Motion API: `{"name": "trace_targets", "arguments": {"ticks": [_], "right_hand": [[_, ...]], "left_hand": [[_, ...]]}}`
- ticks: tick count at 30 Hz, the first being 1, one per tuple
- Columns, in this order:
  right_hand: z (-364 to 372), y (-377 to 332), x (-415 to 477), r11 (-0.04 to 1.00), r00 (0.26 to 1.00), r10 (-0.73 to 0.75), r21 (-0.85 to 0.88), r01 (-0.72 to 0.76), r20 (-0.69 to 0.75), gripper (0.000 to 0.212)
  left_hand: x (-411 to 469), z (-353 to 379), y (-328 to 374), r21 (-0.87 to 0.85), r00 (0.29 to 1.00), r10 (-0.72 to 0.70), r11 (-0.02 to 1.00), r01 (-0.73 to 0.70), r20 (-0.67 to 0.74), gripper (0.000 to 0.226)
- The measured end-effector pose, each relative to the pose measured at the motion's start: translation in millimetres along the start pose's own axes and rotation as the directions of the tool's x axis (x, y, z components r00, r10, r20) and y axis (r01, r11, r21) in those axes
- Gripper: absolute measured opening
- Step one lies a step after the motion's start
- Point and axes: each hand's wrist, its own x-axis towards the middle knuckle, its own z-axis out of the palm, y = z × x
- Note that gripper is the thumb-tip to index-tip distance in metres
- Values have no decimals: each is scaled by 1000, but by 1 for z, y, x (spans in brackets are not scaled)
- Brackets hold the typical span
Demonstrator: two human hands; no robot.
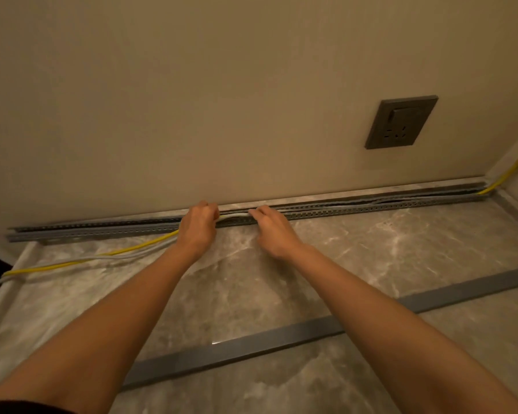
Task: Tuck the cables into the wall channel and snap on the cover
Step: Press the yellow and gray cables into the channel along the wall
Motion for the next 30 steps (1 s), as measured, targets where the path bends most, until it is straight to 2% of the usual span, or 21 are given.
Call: {"name": "trace_targets", "arguments": {"ticks": [3, 6, 10, 13, 17, 19, 24, 28, 30], "right_hand": [[11, -20, 7, 999, 998, 52, -11, -52, -27, 47], [17, -27, 11, 992, 989, 125, -4, -125, -81, 41], [22, -36, 10, 982, 982, 177, -53, -181, -67, 51], [23, -42, 9, 964, 972, 231, -124, -234, -37, 59], [24, -49, 12, 946, 964, 263, -185, -268, -52, 61], [26, -49, 12, 948, 970, 240, -206, -244, -44, 62], [27, -40, 8, 962, 983, 179, -202, -184, -40, 58], [23, -33, 12, 966, 988, 154, -207, -153, -13, 59], [22, -30, 13, 962, 990, 140, -240, -133, 13, 58]], "left_hand": [[-2, -2, -22, 22, 997, 83, 996, -83, -6, 11], [-6, 1, -38, 20, 966, 252, 968, -252, -49, 13], [0, 1, -53, 5, 928, 367, 930, -367, -68, 22], [7, -3, -56, 7, 914, 397, 918, -398, -81, 21], [11, -1, -57, 109, 901, 431, 899, -424, -46, 18], [8, -2, -55, 141, 896, 443, 889, -436, -26, 14], [-1, -6, -46, 202, 915, 402, 895, -398, 19, 35], [-5, -4, -38, 251, 907, 412, 872, -421, 88, 30], [-8, 0, -35, 287, 897, 431, 850, -441, 104, 36]]}}
